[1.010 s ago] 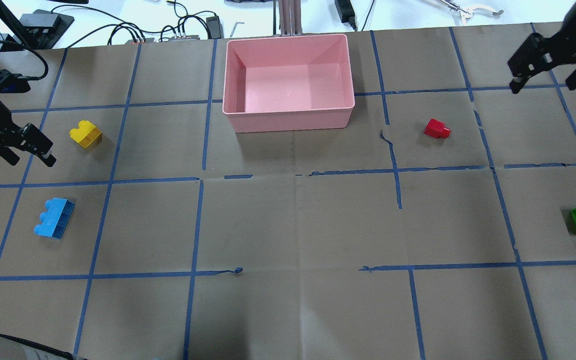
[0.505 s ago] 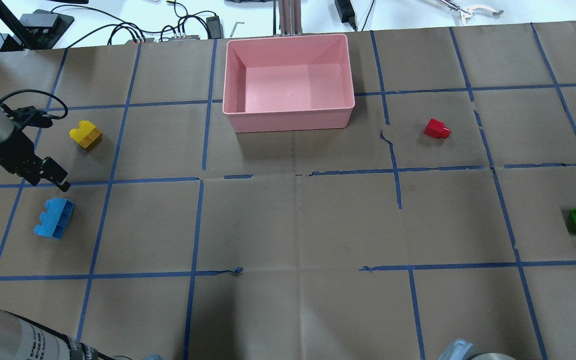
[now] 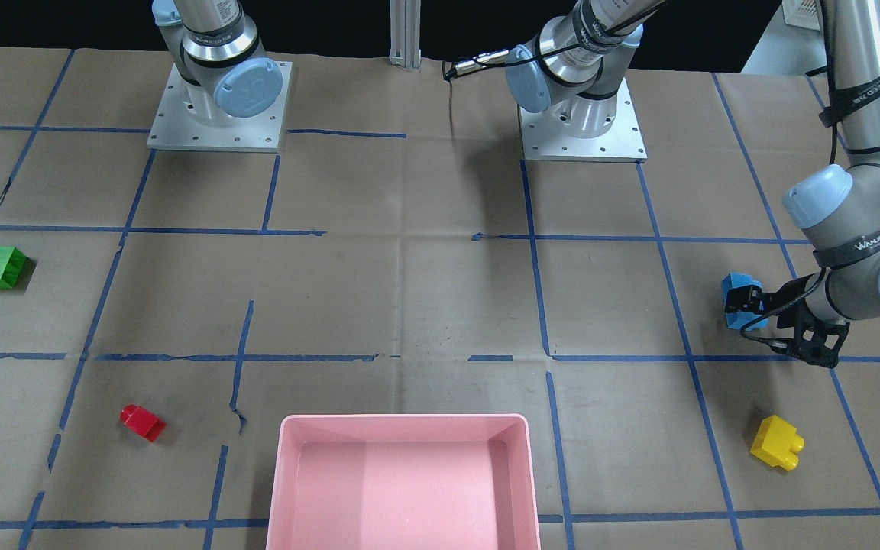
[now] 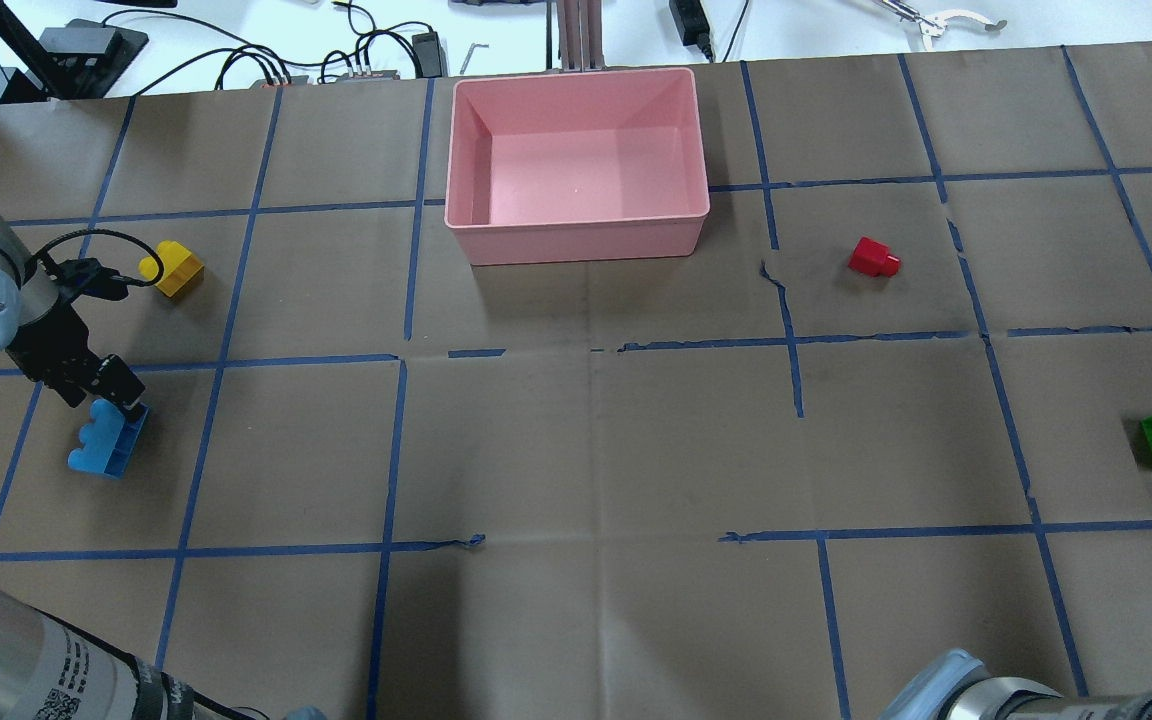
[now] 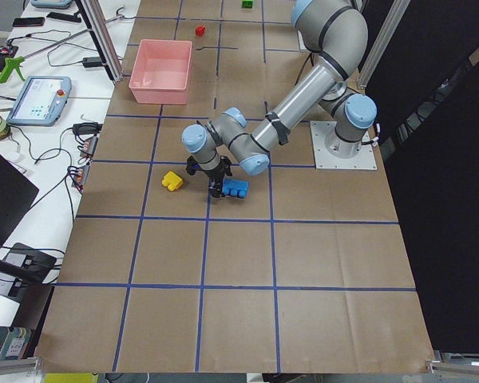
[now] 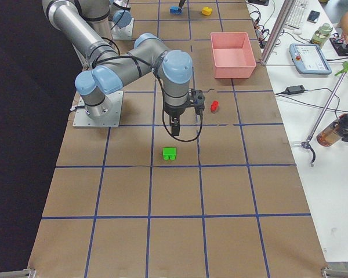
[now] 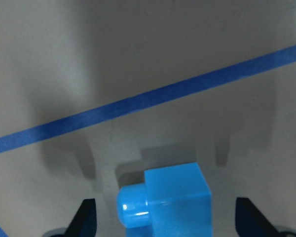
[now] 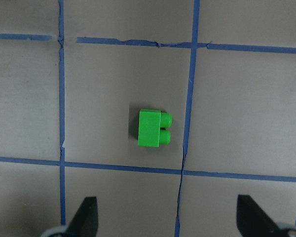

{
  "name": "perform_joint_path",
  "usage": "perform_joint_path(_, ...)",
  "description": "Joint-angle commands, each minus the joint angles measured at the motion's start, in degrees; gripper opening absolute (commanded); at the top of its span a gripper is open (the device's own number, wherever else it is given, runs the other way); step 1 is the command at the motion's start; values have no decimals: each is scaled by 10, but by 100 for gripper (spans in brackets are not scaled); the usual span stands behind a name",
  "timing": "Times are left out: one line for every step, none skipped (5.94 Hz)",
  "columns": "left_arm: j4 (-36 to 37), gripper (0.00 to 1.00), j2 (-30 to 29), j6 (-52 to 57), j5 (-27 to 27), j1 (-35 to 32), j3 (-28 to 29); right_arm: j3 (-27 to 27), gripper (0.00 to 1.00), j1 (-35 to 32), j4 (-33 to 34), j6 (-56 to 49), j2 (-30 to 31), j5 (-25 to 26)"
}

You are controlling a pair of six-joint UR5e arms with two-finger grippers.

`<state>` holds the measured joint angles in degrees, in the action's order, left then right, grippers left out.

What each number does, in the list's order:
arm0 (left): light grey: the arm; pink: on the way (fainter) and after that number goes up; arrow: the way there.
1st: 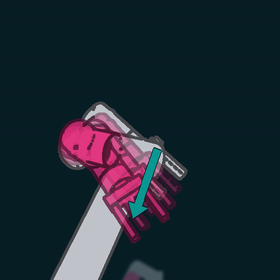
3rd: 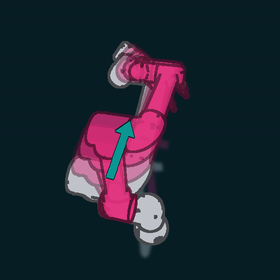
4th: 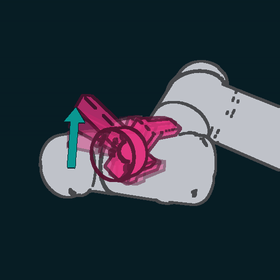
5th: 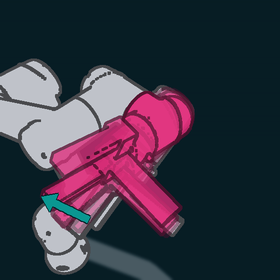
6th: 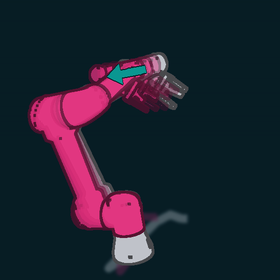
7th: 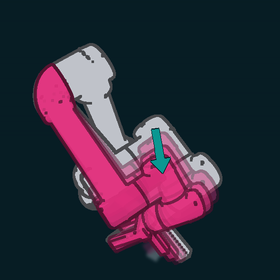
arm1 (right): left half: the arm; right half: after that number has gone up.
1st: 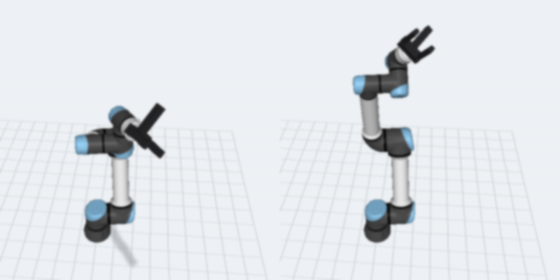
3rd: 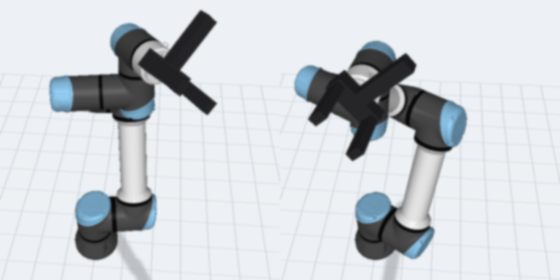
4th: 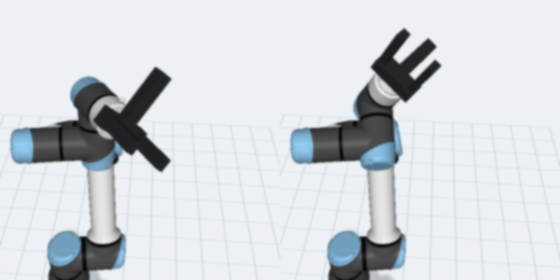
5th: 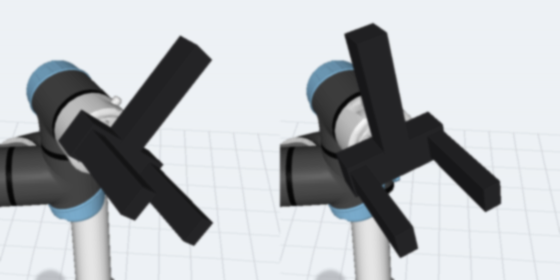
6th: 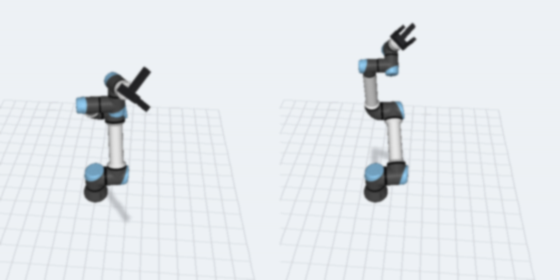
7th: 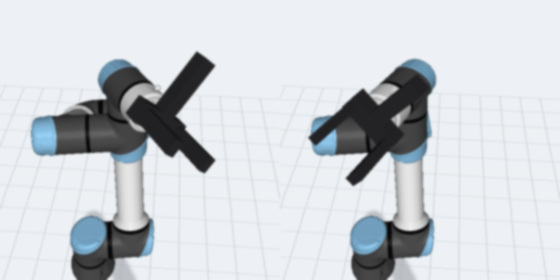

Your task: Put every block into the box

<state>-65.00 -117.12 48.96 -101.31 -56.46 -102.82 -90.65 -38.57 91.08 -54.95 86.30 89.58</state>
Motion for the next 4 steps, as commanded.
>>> perform_joint_path(-6,99,-2,-4,-15,0,-11,-99,100,4,105,-3,1,-2)
perform_joint_path(-14,85,0,-4,-15,0,-9,-159,100,4,206,-2,-3,-3)
perform_joint_path(-15,26,3,-5,-15,0,-4,-208,100,3,284,2,-4,-4)
perform_joint_path(-15,3,3,-18,-14,0,-1,-244,100,0,323,15,-5,-11)
